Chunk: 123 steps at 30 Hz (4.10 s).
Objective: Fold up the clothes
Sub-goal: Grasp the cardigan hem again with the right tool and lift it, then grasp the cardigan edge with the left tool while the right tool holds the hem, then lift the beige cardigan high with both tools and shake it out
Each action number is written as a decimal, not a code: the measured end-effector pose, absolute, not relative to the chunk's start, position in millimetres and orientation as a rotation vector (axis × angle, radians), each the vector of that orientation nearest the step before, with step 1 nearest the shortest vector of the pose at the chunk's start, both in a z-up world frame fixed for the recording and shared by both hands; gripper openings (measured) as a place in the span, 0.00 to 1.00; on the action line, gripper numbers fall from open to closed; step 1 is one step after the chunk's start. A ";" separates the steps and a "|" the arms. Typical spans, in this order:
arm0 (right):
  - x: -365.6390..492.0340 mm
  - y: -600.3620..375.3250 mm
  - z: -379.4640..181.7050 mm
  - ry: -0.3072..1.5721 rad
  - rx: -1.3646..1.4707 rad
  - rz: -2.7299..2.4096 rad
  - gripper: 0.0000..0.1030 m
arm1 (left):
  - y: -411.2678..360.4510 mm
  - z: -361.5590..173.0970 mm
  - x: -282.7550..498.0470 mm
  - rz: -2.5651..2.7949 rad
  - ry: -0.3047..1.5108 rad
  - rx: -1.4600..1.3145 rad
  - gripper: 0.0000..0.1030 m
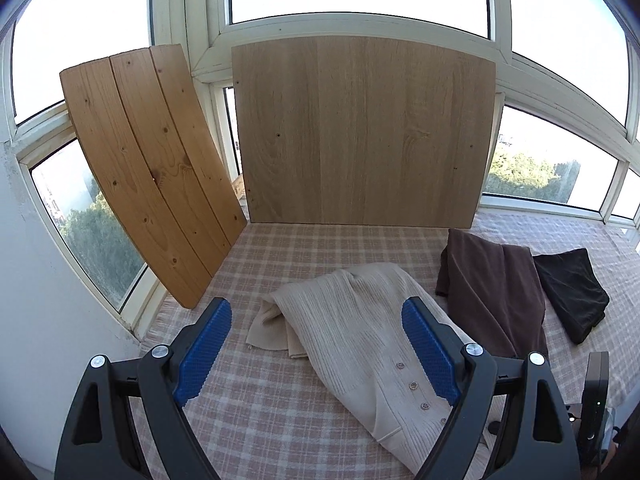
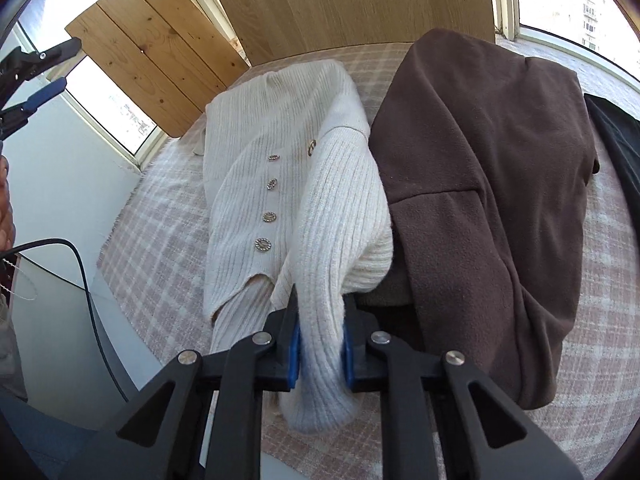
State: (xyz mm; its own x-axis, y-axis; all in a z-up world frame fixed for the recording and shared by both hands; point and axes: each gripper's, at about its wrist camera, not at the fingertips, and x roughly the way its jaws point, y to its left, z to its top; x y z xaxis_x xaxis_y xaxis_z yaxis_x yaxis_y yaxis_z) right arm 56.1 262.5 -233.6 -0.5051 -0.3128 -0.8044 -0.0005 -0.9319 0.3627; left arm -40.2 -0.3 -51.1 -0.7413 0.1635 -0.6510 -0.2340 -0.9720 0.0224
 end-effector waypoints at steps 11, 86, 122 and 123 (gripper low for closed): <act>51.5 264.3 -159.1 -0.667 1.101 -2.537 0.15 | -14.3 -197.7 -26.3 2.504 -0.124 -1.378 0.84; 174.0 306.5 -108.0 -0.252 0.994 -2.666 0.14 | 44.1 -116.0 139.9 2.904 -0.109 -0.846 0.04; 243.8 102.4 68.7 0.020 0.268 -2.887 0.14 | -120.8 106.4 172.7 2.817 0.056 -0.185 0.04; 228.2 107.8 73.1 0.027 0.250 -2.889 0.14 | -114.2 110.5 154.8 2.820 0.071 -0.171 0.04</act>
State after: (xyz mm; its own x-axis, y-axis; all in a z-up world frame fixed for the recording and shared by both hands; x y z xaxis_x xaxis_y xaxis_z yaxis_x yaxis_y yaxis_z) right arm 228.2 107.8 73.1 -0.9562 -0.2371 -0.1714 0.2403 -0.9707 0.0021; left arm 154.8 -114.2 110.5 -0.9434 0.3067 -0.1258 -0.3127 -0.9494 0.0303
